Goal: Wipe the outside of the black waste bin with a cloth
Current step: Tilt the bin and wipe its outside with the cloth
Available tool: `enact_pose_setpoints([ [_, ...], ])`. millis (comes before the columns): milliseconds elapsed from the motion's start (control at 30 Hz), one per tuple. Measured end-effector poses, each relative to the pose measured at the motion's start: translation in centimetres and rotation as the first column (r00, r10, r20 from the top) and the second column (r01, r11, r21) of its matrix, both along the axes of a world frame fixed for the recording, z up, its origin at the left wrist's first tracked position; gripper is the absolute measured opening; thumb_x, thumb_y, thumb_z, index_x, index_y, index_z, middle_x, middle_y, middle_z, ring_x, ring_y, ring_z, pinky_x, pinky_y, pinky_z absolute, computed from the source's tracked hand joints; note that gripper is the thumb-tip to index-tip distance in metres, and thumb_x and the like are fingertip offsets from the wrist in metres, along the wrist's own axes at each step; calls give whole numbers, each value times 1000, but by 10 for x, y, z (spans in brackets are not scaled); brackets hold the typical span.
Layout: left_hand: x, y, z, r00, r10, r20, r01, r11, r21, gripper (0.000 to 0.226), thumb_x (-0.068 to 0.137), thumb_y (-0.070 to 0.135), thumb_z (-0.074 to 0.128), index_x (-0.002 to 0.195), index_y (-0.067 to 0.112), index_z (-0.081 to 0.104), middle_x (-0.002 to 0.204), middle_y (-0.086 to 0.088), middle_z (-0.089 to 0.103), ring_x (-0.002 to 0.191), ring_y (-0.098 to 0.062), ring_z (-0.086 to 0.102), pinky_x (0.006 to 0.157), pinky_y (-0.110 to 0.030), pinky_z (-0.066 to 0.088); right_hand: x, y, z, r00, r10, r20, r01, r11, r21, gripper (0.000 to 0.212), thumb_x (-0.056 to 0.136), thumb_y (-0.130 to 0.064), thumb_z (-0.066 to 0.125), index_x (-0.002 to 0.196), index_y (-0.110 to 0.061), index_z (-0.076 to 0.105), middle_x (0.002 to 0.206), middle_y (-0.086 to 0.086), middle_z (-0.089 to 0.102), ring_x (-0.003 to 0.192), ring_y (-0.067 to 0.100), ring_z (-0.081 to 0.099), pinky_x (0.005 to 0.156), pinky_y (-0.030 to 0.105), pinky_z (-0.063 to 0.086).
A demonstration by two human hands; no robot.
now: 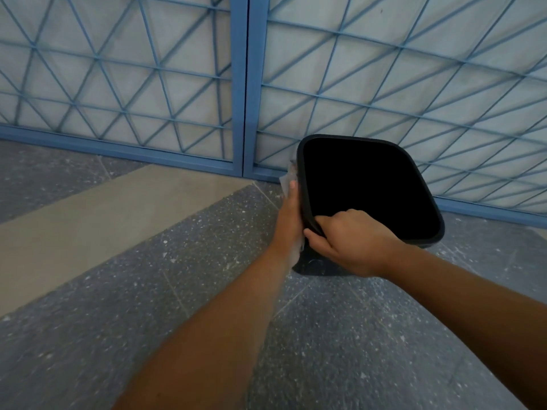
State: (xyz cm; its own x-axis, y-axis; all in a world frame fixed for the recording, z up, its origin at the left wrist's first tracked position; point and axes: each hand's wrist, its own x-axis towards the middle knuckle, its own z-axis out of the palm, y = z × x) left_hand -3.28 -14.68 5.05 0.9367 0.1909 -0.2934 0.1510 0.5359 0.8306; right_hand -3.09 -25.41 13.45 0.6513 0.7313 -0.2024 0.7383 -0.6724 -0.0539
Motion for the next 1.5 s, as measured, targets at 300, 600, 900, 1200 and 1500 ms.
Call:
enact_pose_setpoints([
  [300, 10, 2, -3, 994, 69, -80, -73, 996, -49, 43, 105, 46, 47, 109, 15, 76, 98, 1, 80, 100, -15, 74, 88, -28, 57, 5, 1, -2, 999, 48, 24, -48, 999, -19, 39, 99, -47, 25, 79, -20, 45, 66, 0, 50, 61, 20, 51, 64, 36, 44],
  [600, 5, -5, -25, 979, 121, -163, -101, 986, 129, 86, 74, 92, 46, 135, 32, 65, 150, -4, 56, 145, -24, 45, 120, -48, 34, 6, 0, -1, 994, 96, 53, -94, 995, -39, 35, 99, -46, 25, 81, -21, 41, 62, -3, 42, 58, 20, 43, 61, 34, 35],
  [900, 15, 5, 3, 983, 125, -134, -124, 992, 14, 48, 104, 50, 47, 116, 12, 73, 104, -3, 76, 106, -19, 72, 88, -28, 57, 6, 0, -1, 996, 79, 36, -79, 997, -13, 35, 98, -45, 27, 77, -21, 41, 59, -4, 41, 57, 20, 45, 61, 34, 40],
  [1200, 14, 5, 8, 980, 116, -160, -125, 991, -52, 47, 105, 49, 44, 107, 13, 73, 95, -2, 77, 90, -13, 74, 78, -23, 59, 7, 0, -1, 995, 91, 38, -90, 996, -22, 35, 98, -44, 29, 77, -20, 43, 62, -2, 47, 57, 20, 49, 62, 35, 44],
  [1500, 7, 2, 0, 990, 94, -108, -101, 993, -64, 51, 107, 48, 41, 118, 10, 72, 102, -2, 78, 100, -14, 73, 82, -22, 58, 8, 0, -2, 995, 91, 40, -90, 995, -31, 35, 98, -45, 28, 77, -21, 42, 61, -4, 45, 57, 18, 49, 61, 33, 40],
])
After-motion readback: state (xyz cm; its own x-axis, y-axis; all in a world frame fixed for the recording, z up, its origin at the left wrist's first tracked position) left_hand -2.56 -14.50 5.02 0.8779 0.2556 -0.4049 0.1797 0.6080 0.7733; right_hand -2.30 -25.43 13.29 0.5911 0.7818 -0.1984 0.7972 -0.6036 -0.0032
